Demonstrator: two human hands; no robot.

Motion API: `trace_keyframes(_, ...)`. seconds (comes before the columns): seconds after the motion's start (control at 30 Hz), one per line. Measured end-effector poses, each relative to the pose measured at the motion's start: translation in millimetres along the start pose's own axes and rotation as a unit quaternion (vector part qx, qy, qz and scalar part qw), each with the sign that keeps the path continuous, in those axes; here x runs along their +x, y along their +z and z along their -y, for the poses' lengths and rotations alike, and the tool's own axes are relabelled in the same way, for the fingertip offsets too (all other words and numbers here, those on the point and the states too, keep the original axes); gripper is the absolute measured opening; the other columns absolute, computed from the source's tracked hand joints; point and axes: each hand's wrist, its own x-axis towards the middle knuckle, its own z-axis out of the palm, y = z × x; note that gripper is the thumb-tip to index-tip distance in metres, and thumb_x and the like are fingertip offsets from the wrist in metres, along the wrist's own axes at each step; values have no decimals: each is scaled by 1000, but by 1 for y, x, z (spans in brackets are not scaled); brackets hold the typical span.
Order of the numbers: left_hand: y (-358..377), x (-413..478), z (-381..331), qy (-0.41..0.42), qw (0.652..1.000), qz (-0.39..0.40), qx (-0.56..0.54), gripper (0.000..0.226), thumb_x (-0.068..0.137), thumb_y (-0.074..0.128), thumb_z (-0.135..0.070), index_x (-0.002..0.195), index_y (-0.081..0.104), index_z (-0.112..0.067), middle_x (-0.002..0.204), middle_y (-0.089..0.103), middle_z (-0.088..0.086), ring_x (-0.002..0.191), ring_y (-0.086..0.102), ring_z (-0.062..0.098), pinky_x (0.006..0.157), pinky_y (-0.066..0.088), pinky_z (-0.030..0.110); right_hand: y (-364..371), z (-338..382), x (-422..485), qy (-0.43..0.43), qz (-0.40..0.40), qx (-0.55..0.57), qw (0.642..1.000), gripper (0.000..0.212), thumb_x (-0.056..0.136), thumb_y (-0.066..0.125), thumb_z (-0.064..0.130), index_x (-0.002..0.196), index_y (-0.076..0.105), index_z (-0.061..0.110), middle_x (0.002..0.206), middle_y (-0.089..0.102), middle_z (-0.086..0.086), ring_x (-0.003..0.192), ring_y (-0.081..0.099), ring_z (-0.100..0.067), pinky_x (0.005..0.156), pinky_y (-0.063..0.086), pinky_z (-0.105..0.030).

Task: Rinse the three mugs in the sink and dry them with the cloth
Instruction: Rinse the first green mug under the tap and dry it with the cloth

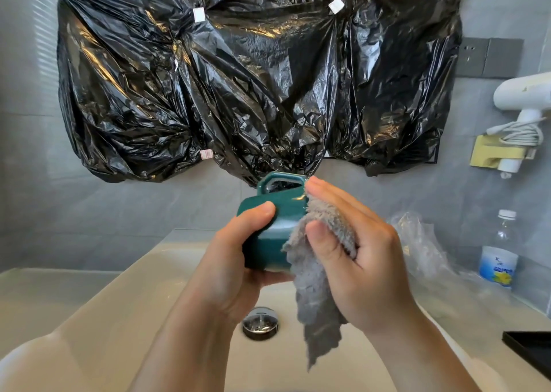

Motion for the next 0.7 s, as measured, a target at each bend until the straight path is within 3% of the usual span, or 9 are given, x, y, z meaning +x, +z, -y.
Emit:
trace_keyframes(0.13,0,0,1,-29,997,26,-63,42,57,77,-29,97,81,-17,91,77,11,72,74,28,59,59,47,-7,-5,2,61,10,113,992,45,94,52,45,131,64,21,129,68,8,126,60,-12,105,48,-42)
trace_keyframes(0.2,0,0,0,-39,992,38,-116,48,53,79,-29,99,81,-14,94,77,13,76,75,32,58,59,52,-7,-6,1,62,10,140,988,43,95,52,44,132,64,24,129,68,9,126,60,-14,104,48,-43)
trace_keyframes(0.33,1,-1,-3,-41,978,57,-197,62,56,77,-44,109,79,-11,114,74,20,92,74,41,61,60,56,2,-5,-2,60,4,176,983,29,97,50,38,120,67,32,116,72,14,115,65,-10,95,50,-26)
trace_keyframes(0.43,2,2,0,-9,975,37,-218,55,70,71,-45,110,78,-8,115,73,22,92,75,40,64,61,51,9,-5,-4,60,-5,147,987,27,98,48,38,117,65,47,116,69,26,114,62,3,93,46,-12)
trace_keyframes(0.57,2,6,2,62,972,-44,-221,52,73,69,-41,112,77,-7,108,75,18,87,75,32,70,62,43,18,-6,-9,99,28,100,990,56,93,48,48,144,52,23,140,59,16,132,49,3,109,41,-22)
trace_keyframes(0.7,0,9,3,101,974,-98,-179,55,68,72,-44,109,78,-8,109,76,19,89,75,32,83,61,45,27,2,-13,96,36,59,993,65,93,46,50,150,40,21,150,49,10,139,40,4,112,34,-17)
